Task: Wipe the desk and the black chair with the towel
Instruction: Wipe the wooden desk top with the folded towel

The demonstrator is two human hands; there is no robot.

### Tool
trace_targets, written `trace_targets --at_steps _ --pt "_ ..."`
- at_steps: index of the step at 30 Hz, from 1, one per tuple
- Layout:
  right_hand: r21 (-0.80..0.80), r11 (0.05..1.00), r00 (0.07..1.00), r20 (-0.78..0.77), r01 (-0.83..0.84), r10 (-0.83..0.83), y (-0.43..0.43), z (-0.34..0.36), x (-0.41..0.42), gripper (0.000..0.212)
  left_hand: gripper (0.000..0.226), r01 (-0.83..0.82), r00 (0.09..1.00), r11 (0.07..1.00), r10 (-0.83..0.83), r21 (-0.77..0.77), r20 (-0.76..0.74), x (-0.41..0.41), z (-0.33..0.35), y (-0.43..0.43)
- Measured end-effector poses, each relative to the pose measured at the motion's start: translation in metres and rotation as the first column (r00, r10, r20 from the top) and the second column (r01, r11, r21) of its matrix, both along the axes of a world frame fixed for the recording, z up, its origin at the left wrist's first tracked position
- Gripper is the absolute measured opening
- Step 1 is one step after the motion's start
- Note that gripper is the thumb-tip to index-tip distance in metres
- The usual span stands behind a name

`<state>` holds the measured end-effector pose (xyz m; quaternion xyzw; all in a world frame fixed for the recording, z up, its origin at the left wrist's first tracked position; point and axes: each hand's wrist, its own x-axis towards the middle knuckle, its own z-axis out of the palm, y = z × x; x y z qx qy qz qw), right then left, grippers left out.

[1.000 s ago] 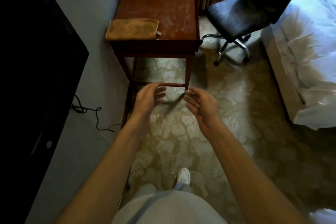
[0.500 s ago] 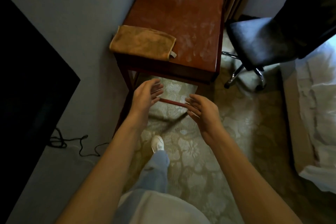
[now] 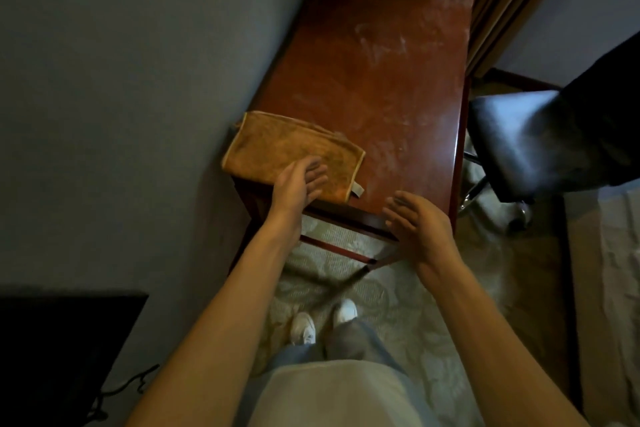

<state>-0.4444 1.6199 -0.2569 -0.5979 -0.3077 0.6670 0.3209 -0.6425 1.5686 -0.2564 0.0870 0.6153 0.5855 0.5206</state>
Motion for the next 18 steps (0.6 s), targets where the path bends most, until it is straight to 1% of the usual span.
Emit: trace_targets --at_steps 7,9,12,15,18 --pt "-0.062 0.998 0.999 -0.031 -0.010 0.009 0.077 -0.017 -0.041 0.015 0.024 -0.109 0.991 0.993 0.113 -0.053 0.072 -0.036 -0.015 0.063" --pt "-0.061 0.998 0.999 -0.041 0.007 -0.010 0.094 -0.021 -0.050 0.014 0.024 -0.113 0.991 0.991 0.117 -0.068 0.065 -0.042 -0.020 0.077" --pt "-0.070 0.997 0.998 -0.057 -0.017 0.013 0.143 -0.035 -0.069 0.016 0.021 -0.126 0.991 0.987 0.129 -0.095 0.025 -0.053 -0.030 0.114" --pt "-0.090 0.996 0.998 -0.066 -0.017 0.012 0.189 -0.044 -0.088 0.015 0.022 -0.100 0.995 0.985 0.103 -0.143 0.016 -0.062 -0.038 0.146" --pt "-0.070 0.995 0.998 -0.022 -0.066 0.064 0.227 -0.048 -0.109 0.014 0.024 -0.120 0.993 0.976 0.121 -0.183 -0.006 -0.077 -0.046 0.175"
